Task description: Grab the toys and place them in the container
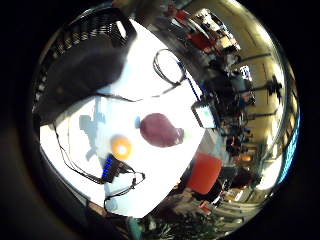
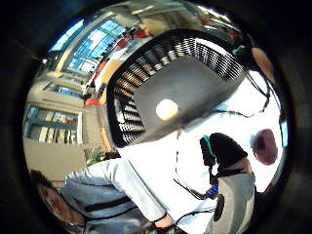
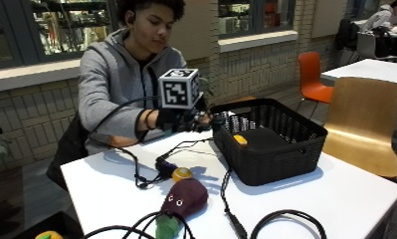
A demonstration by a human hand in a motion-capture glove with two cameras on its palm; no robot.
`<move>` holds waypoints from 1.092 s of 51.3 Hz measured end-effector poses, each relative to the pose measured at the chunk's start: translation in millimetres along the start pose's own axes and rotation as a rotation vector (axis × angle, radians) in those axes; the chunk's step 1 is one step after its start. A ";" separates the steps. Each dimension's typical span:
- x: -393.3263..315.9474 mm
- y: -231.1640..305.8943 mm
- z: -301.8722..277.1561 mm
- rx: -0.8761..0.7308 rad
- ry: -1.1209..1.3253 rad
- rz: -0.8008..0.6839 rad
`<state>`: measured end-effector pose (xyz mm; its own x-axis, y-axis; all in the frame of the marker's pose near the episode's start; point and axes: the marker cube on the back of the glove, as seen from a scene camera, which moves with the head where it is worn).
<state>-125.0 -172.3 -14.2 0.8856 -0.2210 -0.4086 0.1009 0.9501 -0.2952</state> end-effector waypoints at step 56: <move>0.4 -4.5 7.3 0.165 -0.033 0.141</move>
<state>-121.7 -175.0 -6.7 0.9103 -0.0782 -0.4065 0.0451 0.9949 -0.0904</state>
